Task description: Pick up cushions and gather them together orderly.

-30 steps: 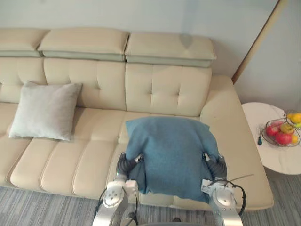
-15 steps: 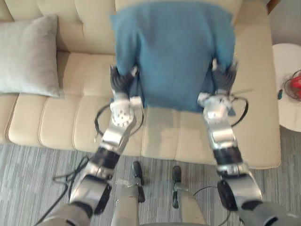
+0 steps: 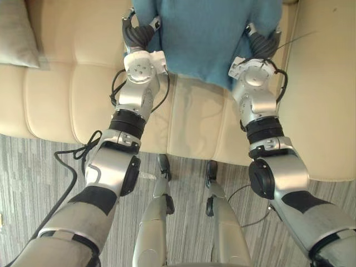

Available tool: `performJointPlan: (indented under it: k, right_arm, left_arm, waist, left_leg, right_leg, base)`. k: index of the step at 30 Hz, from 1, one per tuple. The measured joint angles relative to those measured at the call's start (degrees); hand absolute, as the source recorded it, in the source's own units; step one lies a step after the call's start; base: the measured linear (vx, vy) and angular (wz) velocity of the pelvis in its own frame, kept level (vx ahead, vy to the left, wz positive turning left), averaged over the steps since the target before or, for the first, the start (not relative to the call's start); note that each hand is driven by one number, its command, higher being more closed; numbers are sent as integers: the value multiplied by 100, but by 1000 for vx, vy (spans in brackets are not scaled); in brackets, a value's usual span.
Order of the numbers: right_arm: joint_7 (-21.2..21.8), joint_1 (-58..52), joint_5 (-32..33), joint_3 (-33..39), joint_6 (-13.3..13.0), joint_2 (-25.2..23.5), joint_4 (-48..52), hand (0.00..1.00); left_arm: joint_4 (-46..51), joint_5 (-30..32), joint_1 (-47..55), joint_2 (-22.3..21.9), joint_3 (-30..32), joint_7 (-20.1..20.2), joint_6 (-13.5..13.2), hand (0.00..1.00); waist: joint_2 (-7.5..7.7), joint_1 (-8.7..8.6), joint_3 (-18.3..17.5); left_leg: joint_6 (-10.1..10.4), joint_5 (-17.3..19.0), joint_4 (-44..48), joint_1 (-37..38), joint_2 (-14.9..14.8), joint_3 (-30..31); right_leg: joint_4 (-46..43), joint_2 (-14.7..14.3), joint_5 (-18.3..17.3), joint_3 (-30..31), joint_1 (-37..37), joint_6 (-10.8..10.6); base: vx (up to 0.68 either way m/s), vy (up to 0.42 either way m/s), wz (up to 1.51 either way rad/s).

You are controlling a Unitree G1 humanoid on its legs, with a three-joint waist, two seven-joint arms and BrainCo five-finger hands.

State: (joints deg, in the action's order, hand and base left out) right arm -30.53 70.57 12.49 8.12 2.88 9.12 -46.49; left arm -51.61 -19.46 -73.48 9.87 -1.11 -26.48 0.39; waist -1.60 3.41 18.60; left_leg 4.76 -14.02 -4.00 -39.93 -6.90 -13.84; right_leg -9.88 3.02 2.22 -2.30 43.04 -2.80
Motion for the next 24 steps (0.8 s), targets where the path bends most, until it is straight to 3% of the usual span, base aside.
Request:
performJointPlan:
  k: [7,14,20,24]
  right_arm:
    - [266,-25,129,4,-20,147,0,0]
    - [499,-517,149,197,-201,340,207,0]
    - [776,-1787,360,398,-312,1019,1401,0]
    - [1033,-3131,341,518,-405,1321,2525,0]
  left_arm:
    - [47,-284,451,-33,193,221,-314,0]
    - [203,-344,1014,73,317,428,-347,0]
    - [1083,-489,1823,719,600,571,-349,0]
    - [2245,-489,2974,1099,791,676,-501,0]
  waist:
    - [-8,-24,121]
    - [-1,-20,124]
    - [17,-33,129]
    - [52,-52,112]
  left_leg:
    - [2,-2,17,141,-32,15]
    - [3,0,20,476,-24,17]
    - [0,12,24,956,-10,18]
    - [-39,342,109,1372,38,15]
  right_leg:
    - [-258,-15,-50,-29,-28,50]
    - [-681,6,-251,-31,-188,107]
    - [-808,17,-329,-15,-606,84]
    - [-877,78,-733,-1,-1021,117]
  base:
    - [18,-12,1]
    - [10,-12,6]
    - [-6,-6,1]
    - [-43,-31,2]
